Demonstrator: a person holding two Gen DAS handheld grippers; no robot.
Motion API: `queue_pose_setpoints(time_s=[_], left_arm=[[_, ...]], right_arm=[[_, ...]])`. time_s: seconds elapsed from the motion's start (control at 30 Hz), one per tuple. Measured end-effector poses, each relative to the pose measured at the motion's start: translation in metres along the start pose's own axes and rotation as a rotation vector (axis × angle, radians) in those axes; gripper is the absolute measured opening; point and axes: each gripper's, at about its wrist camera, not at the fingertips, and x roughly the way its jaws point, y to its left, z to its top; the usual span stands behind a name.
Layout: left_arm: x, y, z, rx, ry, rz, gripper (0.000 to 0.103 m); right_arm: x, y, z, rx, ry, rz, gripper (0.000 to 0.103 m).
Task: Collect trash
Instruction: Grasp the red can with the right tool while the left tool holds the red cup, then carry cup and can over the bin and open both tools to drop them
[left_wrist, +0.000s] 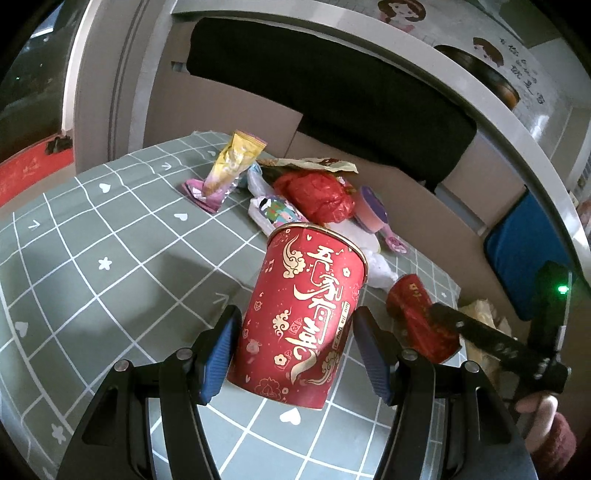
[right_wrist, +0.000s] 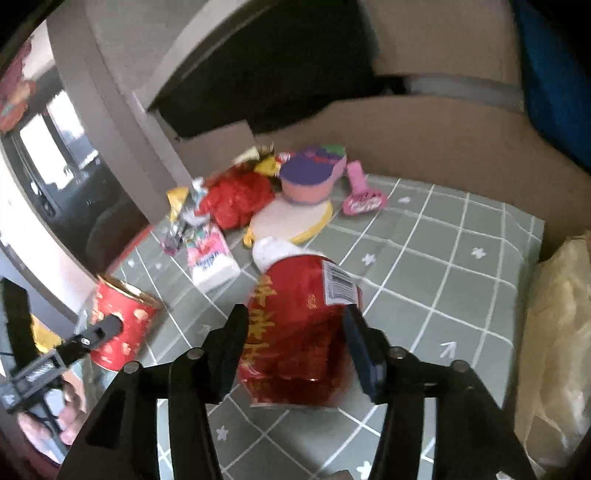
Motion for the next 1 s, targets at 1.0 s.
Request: queue_pose_setpoints(time_s=[1.0], left_arm=[[-0.011, -0.153, 0.021, 0.275, -0.156, -0.018, 0.062]], right_arm=[[-0.133, -0.032, 0.009, -0.108, -0.271, -0.188, 0.055]])
